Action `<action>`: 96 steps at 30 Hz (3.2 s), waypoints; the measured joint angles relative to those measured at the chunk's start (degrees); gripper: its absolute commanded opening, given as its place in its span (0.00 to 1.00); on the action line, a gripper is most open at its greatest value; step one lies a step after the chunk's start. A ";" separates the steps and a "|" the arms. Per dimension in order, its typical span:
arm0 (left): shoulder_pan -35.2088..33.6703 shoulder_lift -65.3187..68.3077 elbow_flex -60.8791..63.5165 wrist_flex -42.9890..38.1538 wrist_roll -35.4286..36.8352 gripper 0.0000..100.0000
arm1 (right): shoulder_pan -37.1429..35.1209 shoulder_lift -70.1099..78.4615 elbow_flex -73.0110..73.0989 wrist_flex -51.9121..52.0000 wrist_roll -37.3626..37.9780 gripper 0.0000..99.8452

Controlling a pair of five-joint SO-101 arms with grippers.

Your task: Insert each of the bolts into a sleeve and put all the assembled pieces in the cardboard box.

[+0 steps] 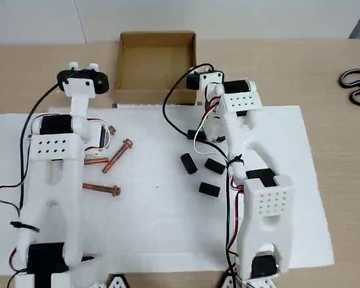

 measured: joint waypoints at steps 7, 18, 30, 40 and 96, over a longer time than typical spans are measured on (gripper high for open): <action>-0.18 0.00 0.00 -0.70 0.18 0.11 | 0.00 0.35 0.00 -0.53 0.00 0.19; -0.18 0.00 0.00 -0.70 0.09 0.11 | 0.00 0.70 -3.08 -0.70 0.09 0.19; -0.18 0.00 3.43 -3.87 0.18 0.11 | -1.32 2.46 -4.40 -0.70 2.37 0.18; -0.18 0.00 3.52 -3.87 0.18 0.11 | -0.97 4.92 -6.86 0.35 2.37 0.01; 7.47 42.55 -39.47 20.13 -18.81 0.12 | 26.81 -10.55 -5.89 17.23 2.46 0.01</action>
